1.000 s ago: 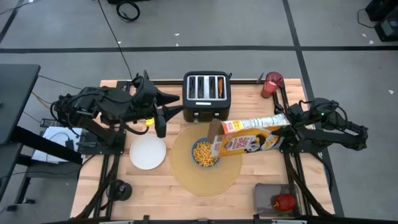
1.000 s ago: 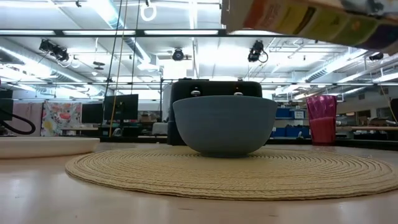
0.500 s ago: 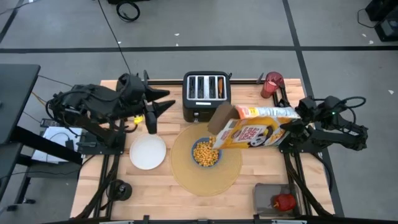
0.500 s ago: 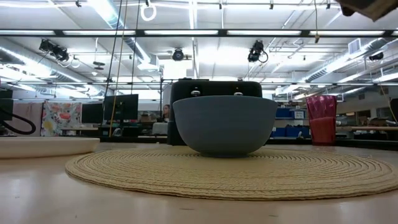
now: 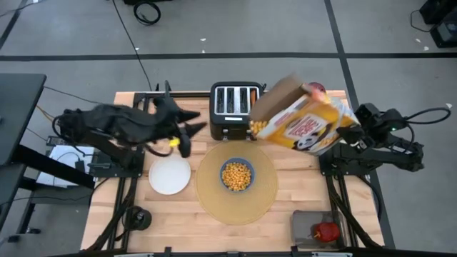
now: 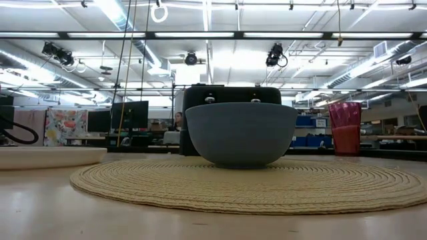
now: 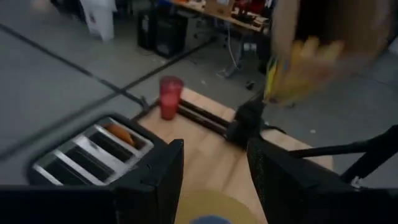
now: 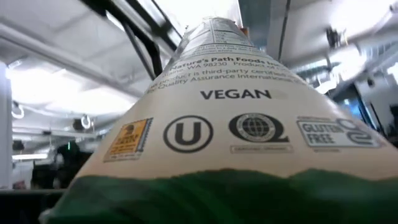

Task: Arrange a breakfast setting
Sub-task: Pour the cereal from the cereal box into the bowl

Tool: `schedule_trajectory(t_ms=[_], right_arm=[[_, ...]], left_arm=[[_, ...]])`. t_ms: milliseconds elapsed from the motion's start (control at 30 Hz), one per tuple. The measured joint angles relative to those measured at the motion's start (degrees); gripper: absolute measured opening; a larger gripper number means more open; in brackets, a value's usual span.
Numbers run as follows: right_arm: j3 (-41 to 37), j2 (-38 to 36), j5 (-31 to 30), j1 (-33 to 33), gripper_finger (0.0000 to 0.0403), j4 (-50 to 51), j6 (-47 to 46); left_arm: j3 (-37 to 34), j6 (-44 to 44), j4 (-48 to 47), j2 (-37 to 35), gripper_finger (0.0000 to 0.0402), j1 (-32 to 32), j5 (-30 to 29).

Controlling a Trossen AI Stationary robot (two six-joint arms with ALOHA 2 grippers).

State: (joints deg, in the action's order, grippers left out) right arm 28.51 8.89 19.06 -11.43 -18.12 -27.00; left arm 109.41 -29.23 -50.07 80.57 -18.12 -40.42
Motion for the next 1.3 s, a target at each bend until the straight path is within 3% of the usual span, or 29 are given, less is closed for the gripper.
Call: schedule_trajectory(t_ms=[200, 333, 633, 833, 1000, 1167, 1300], right_arm=[[0.0, 6.2, -1.7, 0.0, 0.0206, -11.5, -0.7], [0.0, 10.9, -2.1, 0.0, 0.0206, -18.4, -1.6], [0.0, 19.2, -1.2, 0.0, 0.0206, -29.0, -2.9], [0.0, 22.4, -1.1, 0.0, 0.0206, -35.1, -2.9], [0.0, 24.3, -0.9, 0.0, 0.0206, -36.7, -2.5], [0.0, 26.6, 0.1, 0.0, 0.0206, -40.1, -2.0], [0.1, 28.0, 0.1, 0.0, 0.0205, -42.9, -1.9]], left_arm=[[-20.5, 3.7, 30.8, -0.4, 0.0186, 1.5, 1.9], [-27.8, 9.0, 51.8, 3.4, 0.0211, 3.6, 5.6], [-28.7, 12.6, 71.6, 12.7, 0.0339, 8.1, 9.2], [-28.7, 21.5, 92.5, 18.9, 0.0356, 8.8, 14.2], [-26.9, 22.6, 98.2, 21.9, 0.0356, 9.4, 14.9], [-20.3, 29.0, 93.8, 23.8, 0.0356, 9.3, 16.2], [-16.8, 29.1, 87.8, 23.8, 0.0356, 9.7, 19.3]])
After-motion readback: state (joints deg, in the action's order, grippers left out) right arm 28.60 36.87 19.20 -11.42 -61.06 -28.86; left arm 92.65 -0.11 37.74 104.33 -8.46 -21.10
